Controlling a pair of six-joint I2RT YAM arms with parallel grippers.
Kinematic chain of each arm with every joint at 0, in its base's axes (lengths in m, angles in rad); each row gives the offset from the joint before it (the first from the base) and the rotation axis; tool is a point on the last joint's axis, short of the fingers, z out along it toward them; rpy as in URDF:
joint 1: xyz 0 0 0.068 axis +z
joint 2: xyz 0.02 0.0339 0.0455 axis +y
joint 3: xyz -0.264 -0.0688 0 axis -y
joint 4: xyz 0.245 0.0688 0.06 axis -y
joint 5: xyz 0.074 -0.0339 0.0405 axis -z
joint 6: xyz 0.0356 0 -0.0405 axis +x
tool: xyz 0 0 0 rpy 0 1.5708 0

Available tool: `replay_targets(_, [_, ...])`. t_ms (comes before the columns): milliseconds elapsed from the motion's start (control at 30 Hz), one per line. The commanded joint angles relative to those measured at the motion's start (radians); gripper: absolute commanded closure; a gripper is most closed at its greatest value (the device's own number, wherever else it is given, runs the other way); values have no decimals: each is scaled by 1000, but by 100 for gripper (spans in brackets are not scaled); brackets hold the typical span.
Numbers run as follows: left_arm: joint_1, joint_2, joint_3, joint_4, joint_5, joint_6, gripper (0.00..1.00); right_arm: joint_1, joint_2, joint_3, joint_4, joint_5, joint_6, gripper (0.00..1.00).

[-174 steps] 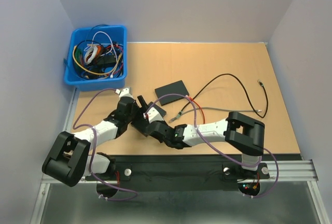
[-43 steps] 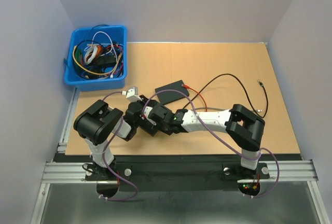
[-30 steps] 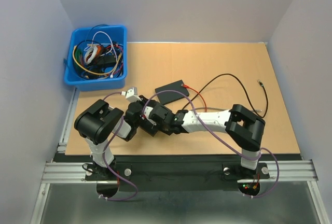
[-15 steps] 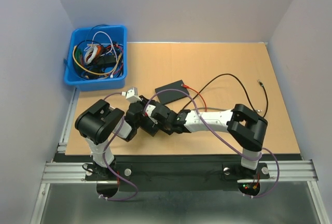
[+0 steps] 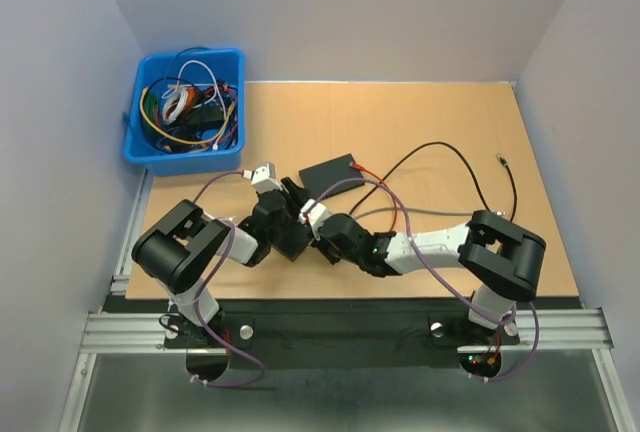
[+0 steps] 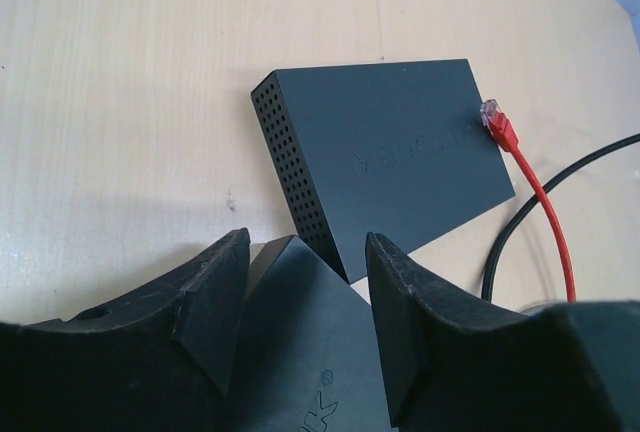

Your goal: Insert the plug into the switch port

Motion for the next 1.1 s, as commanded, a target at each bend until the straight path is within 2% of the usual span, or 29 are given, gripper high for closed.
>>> replay_targets(0, [-66,24,-50,-486,234,-56,36,-38,-164,-12,628,132,62,87])
replay_targets(233, [-48,-48,-7,-581,231,-48,35,-36,-291,-127,542,121,108,67])
replay_targets(533, [-46,-138,58,-741,171,-56,35,-38,-440,-217,419,132,150,64])
replay_targets(667, [-46,-241,88,-843,124,-54,35,-36,-519,-225,300,158,194,63])
replay_targets(800, [-43,-362,151,-983,65,-19,32,-32,-544,-224,131,122,317,60])
replay_targets(1000, [-30,-528,196,-1104,7,70,28,2,-523,-308,106,60,490,47])
replay_targets(1067, [-22,-588,190,-1141,-24,79,27,31,-492,-328,114,69,518,36])
